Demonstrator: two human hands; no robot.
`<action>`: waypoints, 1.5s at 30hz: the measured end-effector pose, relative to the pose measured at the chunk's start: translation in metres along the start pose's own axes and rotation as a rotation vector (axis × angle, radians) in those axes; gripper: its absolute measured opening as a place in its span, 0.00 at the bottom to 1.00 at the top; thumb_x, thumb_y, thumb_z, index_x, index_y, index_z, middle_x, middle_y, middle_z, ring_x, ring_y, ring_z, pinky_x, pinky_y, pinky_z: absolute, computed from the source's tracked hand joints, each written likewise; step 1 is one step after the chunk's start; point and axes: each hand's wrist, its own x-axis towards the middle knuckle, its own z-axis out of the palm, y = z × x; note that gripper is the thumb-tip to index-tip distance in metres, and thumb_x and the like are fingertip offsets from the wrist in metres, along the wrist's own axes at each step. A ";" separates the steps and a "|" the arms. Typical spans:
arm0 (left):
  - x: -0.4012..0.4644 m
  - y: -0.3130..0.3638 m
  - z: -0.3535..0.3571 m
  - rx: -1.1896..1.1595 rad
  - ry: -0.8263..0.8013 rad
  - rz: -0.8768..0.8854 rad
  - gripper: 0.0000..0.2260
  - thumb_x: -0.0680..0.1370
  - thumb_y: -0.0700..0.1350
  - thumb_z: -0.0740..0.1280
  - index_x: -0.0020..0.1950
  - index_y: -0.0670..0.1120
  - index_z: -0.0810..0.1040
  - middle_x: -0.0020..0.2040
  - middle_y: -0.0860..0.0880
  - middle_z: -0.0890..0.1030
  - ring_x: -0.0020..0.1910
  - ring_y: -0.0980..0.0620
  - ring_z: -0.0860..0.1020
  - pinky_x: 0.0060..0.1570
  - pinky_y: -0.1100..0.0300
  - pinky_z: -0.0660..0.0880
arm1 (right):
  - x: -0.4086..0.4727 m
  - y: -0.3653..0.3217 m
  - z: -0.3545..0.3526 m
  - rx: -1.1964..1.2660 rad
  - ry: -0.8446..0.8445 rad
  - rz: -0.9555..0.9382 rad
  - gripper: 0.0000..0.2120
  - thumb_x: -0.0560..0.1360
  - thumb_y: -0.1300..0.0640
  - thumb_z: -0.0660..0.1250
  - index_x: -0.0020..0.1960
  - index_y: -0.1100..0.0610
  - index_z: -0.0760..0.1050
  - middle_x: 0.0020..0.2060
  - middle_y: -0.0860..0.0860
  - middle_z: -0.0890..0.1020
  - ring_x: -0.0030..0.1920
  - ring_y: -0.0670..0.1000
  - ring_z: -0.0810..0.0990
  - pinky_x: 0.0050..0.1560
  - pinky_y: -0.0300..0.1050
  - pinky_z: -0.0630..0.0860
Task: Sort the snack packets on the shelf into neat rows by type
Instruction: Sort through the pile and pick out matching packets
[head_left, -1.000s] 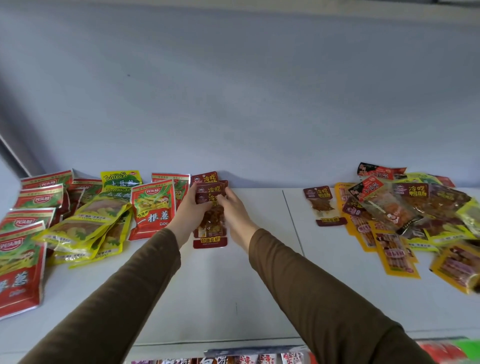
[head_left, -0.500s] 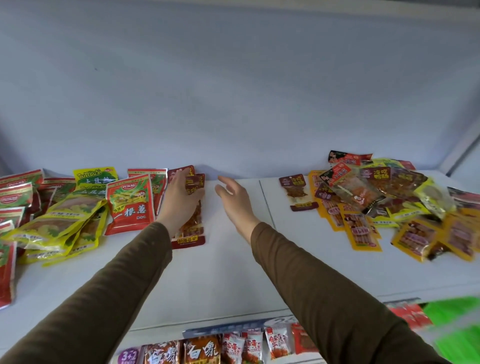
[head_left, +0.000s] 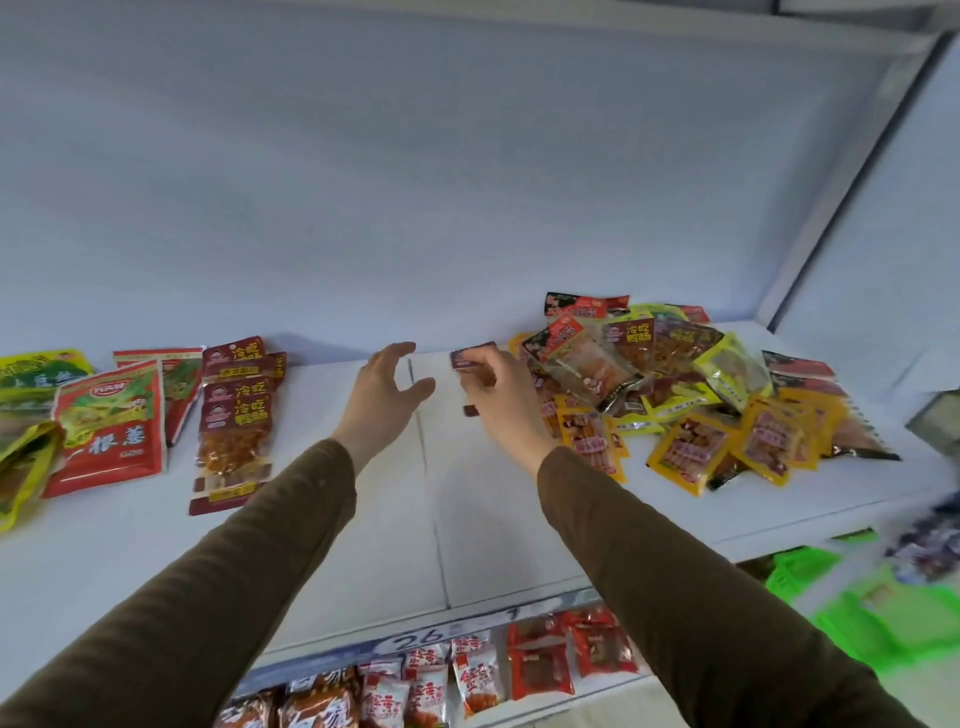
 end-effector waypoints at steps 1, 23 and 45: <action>0.001 0.008 0.013 0.005 -0.006 -0.001 0.24 0.80 0.49 0.70 0.75 0.50 0.70 0.74 0.48 0.71 0.73 0.46 0.69 0.69 0.55 0.65 | 0.001 0.007 -0.016 -0.023 -0.012 -0.018 0.11 0.80 0.59 0.65 0.61 0.53 0.78 0.58 0.50 0.80 0.52 0.41 0.80 0.51 0.38 0.80; 0.028 0.105 0.189 0.044 -0.141 -0.162 0.49 0.69 0.73 0.69 0.81 0.60 0.47 0.75 0.45 0.70 0.74 0.38 0.67 0.70 0.38 0.69 | 0.063 0.107 -0.212 -0.262 -0.171 0.031 0.28 0.83 0.55 0.65 0.80 0.53 0.61 0.76 0.52 0.69 0.74 0.54 0.69 0.71 0.51 0.69; 0.082 0.120 0.172 -0.816 -0.163 -0.459 0.20 0.81 0.33 0.66 0.73 0.39 0.70 0.50 0.42 0.84 0.41 0.47 0.85 0.37 0.54 0.83 | 0.066 0.144 -0.228 -0.632 -0.324 -0.054 0.38 0.81 0.34 0.56 0.83 0.48 0.45 0.70 0.51 0.76 0.75 0.58 0.64 0.73 0.61 0.61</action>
